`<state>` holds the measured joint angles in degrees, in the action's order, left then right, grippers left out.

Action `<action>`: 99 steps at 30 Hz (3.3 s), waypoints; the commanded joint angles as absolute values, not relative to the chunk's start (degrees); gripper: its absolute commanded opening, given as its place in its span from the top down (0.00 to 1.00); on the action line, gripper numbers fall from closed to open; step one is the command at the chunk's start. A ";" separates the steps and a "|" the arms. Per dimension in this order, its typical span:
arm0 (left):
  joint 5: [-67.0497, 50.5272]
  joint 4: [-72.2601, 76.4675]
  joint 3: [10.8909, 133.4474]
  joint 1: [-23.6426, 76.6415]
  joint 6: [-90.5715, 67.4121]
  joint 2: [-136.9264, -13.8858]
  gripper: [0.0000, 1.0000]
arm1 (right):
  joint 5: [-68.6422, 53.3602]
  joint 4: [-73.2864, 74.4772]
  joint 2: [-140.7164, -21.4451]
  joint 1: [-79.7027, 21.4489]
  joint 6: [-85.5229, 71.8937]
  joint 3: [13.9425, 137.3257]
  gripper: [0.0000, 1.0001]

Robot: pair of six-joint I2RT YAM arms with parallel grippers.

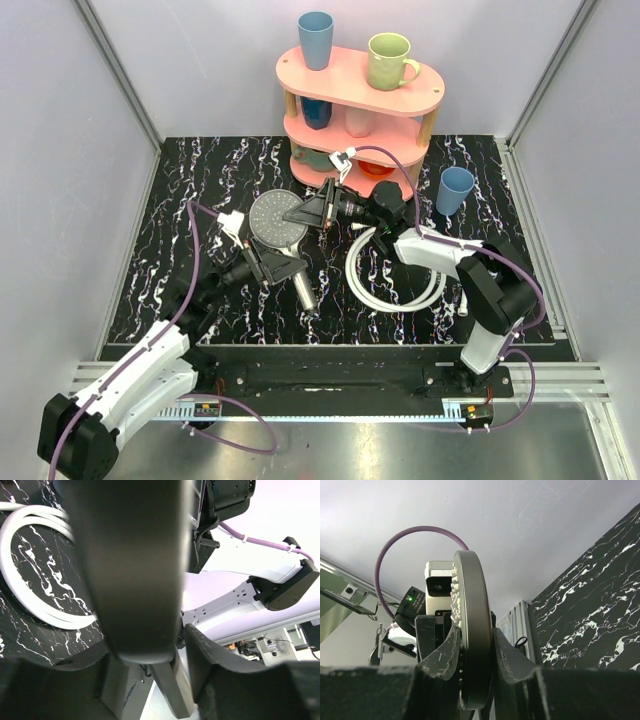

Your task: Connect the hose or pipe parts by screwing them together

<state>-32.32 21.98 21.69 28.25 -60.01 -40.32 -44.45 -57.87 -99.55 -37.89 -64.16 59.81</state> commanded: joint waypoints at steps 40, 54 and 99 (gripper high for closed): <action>-46.75 -6.27 37.01 1.49 -41.91 -42.64 1.00 | -11.74 17.74 -97.38 -30.94 -3.74 84.27 0.18; -51.15 14.93 22.94 1.58 -60.73 -35.69 1.00 | -44.90 -43.66 -92.89 -31.20 -55.16 60.03 0.00; -59.24 12.22 24.61 9.40 -56.51 -39.20 0.39 | -62.84 -29.36 -102.39 -35.24 -46.50 81.30 1.00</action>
<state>-57.23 14.24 21.96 9.13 -59.40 -38.83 -61.76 -28.80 -103.09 -35.05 -47.29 77.67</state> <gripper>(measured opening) 0.613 0.131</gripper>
